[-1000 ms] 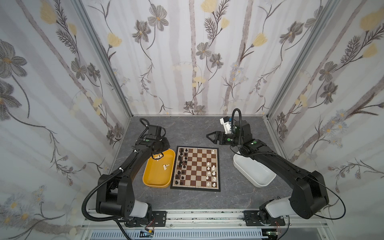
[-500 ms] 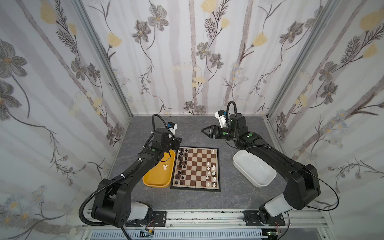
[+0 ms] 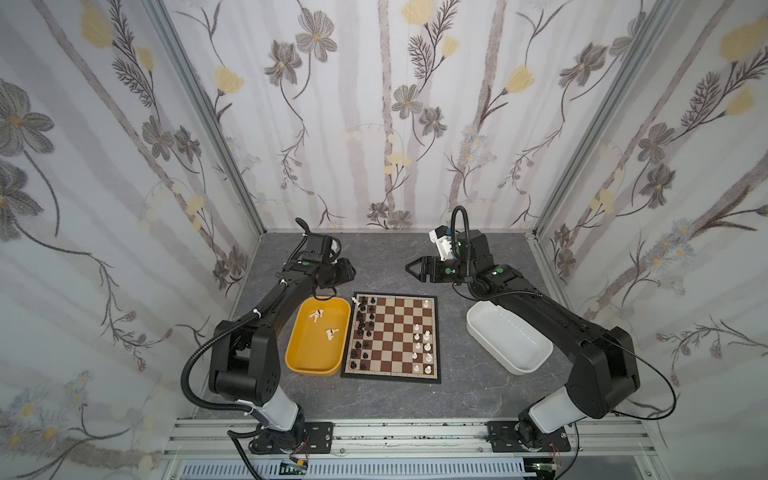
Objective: Set up the chess pieces on the board
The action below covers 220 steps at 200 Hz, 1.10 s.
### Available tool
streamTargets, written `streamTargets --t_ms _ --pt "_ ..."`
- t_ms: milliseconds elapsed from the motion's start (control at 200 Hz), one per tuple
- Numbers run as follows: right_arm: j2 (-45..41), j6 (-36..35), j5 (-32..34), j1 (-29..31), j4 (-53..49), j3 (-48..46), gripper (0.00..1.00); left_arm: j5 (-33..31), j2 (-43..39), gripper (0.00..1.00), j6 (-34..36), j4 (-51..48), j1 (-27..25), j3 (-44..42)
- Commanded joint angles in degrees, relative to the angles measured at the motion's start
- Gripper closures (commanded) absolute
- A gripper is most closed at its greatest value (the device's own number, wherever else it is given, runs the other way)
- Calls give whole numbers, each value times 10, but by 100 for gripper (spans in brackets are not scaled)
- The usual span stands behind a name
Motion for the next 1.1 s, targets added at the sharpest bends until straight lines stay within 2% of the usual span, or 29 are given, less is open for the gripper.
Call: streamTargets --t_ms 0,150,225,305,455,615,729,889,1094 --pt "2 -9 6 1 5 2 17 33 37 49 -101 -124 -13 49" --pt "-10 -6 10 1 13 -13 15 7 89 50 -149 -171 -27 114" --pt "-16 -5 11 1 12 -19 15 11 111 52 -206 -185 -27 119" --pt "-22 -5 15 1 10 -23 15 3 121 53 -232 -188 -33 114" --pt "-29 -5 18 0 7 -26 15 -7 117 54 -246 -167 -21 73" --pt "-34 -3 19 -1 8 -29 15 -21 120 53 -247 -186 7 49" --pt "-34 -2 19 -1 9 -29 15 -27 113 53 -232 -180 26 33" --pt "-33 1 16 -1 13 -37 15 -73 99 54 -200 -191 -7 75" --pt "-33 4 16 -1 15 -40 16 -83 117 60 -264 -193 -19 77"
